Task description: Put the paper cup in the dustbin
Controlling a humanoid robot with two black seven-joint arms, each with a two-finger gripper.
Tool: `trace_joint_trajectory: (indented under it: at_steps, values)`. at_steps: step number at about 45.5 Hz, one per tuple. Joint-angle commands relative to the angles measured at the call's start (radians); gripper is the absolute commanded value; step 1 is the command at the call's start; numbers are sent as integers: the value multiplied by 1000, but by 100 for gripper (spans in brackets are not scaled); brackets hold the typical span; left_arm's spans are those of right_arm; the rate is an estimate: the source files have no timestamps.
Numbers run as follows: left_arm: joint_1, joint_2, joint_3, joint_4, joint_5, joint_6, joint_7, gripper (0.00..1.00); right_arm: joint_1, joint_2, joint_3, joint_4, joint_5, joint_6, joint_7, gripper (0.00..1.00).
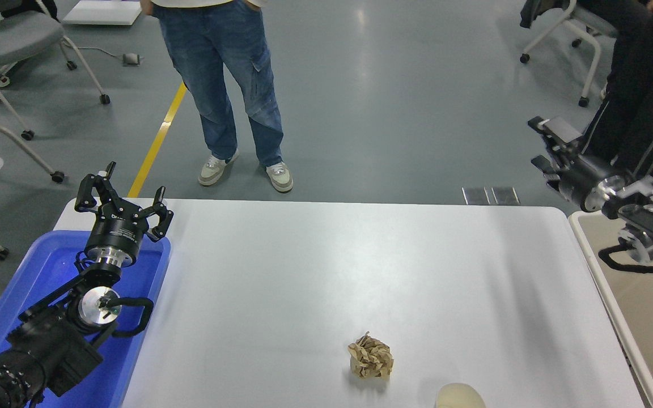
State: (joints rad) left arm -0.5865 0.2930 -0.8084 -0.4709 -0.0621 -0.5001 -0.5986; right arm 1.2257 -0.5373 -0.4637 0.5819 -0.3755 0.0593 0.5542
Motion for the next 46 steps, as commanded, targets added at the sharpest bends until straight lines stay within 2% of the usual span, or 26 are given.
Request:
trace_joint_trajectory:
  at_steps: [1, 8, 13, 30, 38, 46]
  values:
    - [-1, 0, 0, 0, 1, 0, 0, 100, 218, -26, -293, 180, -350, 8, 3, 99]
    - [0, 0, 0, 0, -1, 0, 0, 100, 327, -64, -309, 396, -641, 11, 4, 99]
    - [1, 0, 0, 0, 1, 0, 0, 100, 415, -67, -387, 544, -749, 63, 7, 99]
    - [0, 0, 0, 0, 1, 0, 0, 100, 485, -121, -507, 831, -761, 88, 10, 99]
    - [-1, 0, 0, 0, 1, 0, 0, 100, 451, -158, -518, 895, -761, 96, 10, 99]
    - [-1, 0, 0, 0, 1, 0, 0, 100, 351, -188, -517, 905, -763, 94, 10, 99]
